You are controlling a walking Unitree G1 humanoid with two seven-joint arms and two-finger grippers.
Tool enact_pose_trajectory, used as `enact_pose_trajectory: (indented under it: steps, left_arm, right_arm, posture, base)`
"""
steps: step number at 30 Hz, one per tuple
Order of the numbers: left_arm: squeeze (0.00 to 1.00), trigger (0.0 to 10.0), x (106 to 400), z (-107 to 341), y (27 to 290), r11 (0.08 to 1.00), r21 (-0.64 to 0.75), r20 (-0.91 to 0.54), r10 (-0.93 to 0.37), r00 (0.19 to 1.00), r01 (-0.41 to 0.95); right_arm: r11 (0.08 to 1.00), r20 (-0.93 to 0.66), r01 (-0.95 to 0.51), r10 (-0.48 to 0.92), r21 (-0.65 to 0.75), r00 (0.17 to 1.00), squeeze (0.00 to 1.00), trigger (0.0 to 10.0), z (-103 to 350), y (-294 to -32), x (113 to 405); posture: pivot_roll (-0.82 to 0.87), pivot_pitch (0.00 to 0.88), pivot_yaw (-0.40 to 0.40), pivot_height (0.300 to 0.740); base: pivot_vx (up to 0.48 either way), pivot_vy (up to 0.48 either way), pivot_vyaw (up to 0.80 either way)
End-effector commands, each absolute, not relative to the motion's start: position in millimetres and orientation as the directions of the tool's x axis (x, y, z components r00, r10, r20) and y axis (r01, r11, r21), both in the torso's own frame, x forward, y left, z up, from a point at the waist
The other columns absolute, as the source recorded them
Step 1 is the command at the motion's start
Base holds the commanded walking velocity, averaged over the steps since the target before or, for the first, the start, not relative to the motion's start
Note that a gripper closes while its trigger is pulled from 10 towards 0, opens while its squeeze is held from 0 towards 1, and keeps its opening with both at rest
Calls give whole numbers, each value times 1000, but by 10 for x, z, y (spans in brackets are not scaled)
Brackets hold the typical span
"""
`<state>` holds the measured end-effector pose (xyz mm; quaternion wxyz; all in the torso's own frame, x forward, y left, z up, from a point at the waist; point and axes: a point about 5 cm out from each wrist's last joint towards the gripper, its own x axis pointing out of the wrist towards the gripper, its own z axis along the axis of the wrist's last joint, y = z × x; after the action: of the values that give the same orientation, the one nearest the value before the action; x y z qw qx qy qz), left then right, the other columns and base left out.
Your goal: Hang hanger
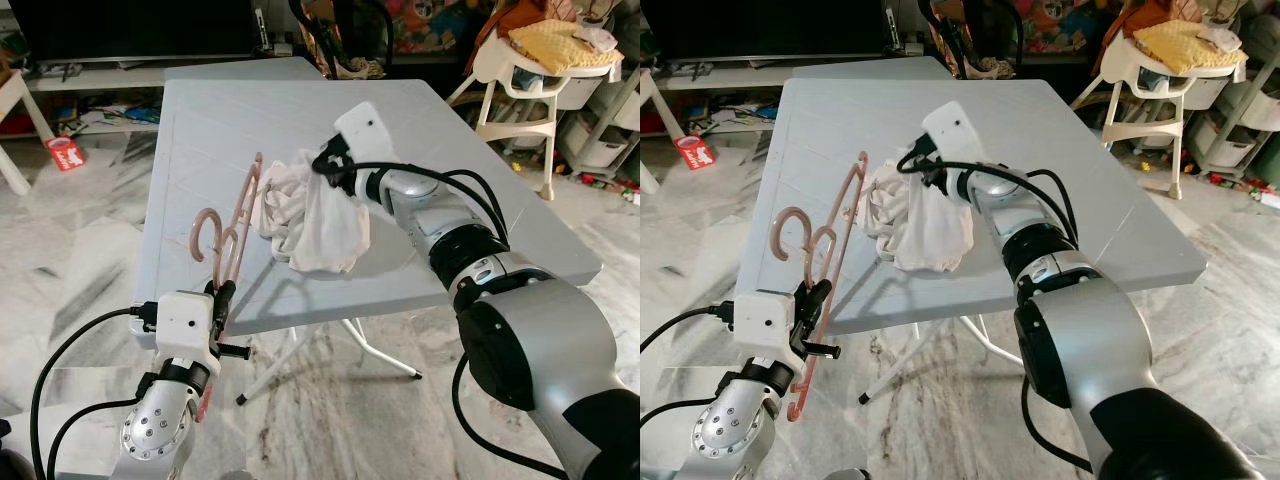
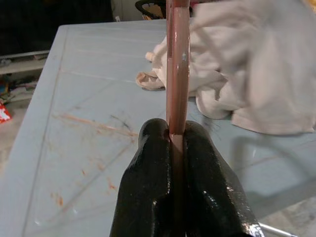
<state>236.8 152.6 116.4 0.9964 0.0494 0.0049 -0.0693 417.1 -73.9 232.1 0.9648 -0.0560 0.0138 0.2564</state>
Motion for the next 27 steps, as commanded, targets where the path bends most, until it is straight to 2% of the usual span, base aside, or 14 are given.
enact_pose_trajectory:
  steps: [1, 2, 3, 6, 12, 18, 20, 26, 27]
  left_arm:
    - [0, 10000, 2421, 1132, 1527, 982, 105, -41, -156, 987, 160]
    - [0, 10000, 2421, 1132, 1527, 982, 105, -41, -156, 987, 160]
    - [0, 10000, 2490, 1137, 1516, 977, 111, -42, -179, 983, 183]
    - [0, 10000, 2589, 1149, 1492, 968, 126, -41, -214, 976, 217]
    - [0, 10000, 2752, 1191, 1450, 954, 145, -39, -261, 965, 264]
    - [0, 10000, 2846, 1186, 1434, 952, 147, -33, -266, 964, 268]
    - [0, 10000, 2860, 1204, 1403, 953, 137, -16, -271, 962, 271]
    - [0, 10000, 2861, 1183, 1398, 966, 116, -1, -231, 973, 230]
    - [0, 10000, 2854, 1174, 1409, 971, 108, 0, -213, 977, 211]
  right_arm:
    - [895, 11, -446, 446, 14, 895, 1000, 10000, 2324, -881, 4186]
    - [895, 11, -446, 446, 14, 895, 1000, 10000, 2324, -881, 4186]
    - [909, 39, -400, 398, 120, 917, 1000, 10000, 2253, -987, 4183]
    - [918, 72, -342, 334, 199, 940, 1000, 10000, 2176, -1104, 4171]
    - [923, 121, -259, 233, 286, 965, 1000, 10000, 2043, -1277, 4128]
    - [947, 166, -205, 167, 248, 972, 1000, 10000, 1938, -1369, 4060]
    - [963, 201, -197, 160, 184, 967, 1000, 10000, 1958, -1373, 4036]
    - [967, 255, -212, 172, 139, 951, 1000, 10000, 1957, -1360, 3963]
    - [968, 258, -219, 181, 124, 949, 616, 10000, 1934, -1350, 3934]
  posture:
    - [165, 0, 10, 740]
    - [165, 0, 10, 740]
    - [137, 0, 30, 740]
    - [108, 0, 62, 740]
    - [77, 0, 99, 740]
    - [40, 0, 121, 740]
    - [40, 0, 96, 740]
    - [45, 0, 51, 740]
    - [45, 0, 51, 740]
  base:
    - [0, 0, 0]
    - [0, 0, 0]
    - [0, 0, 0]
    - [0, 0, 0]
    - [0, 0, 0]
    - [0, 0, 0]
    - [0, 0, 0]
    - [0, 0, 0]
    - [0, 0, 0]
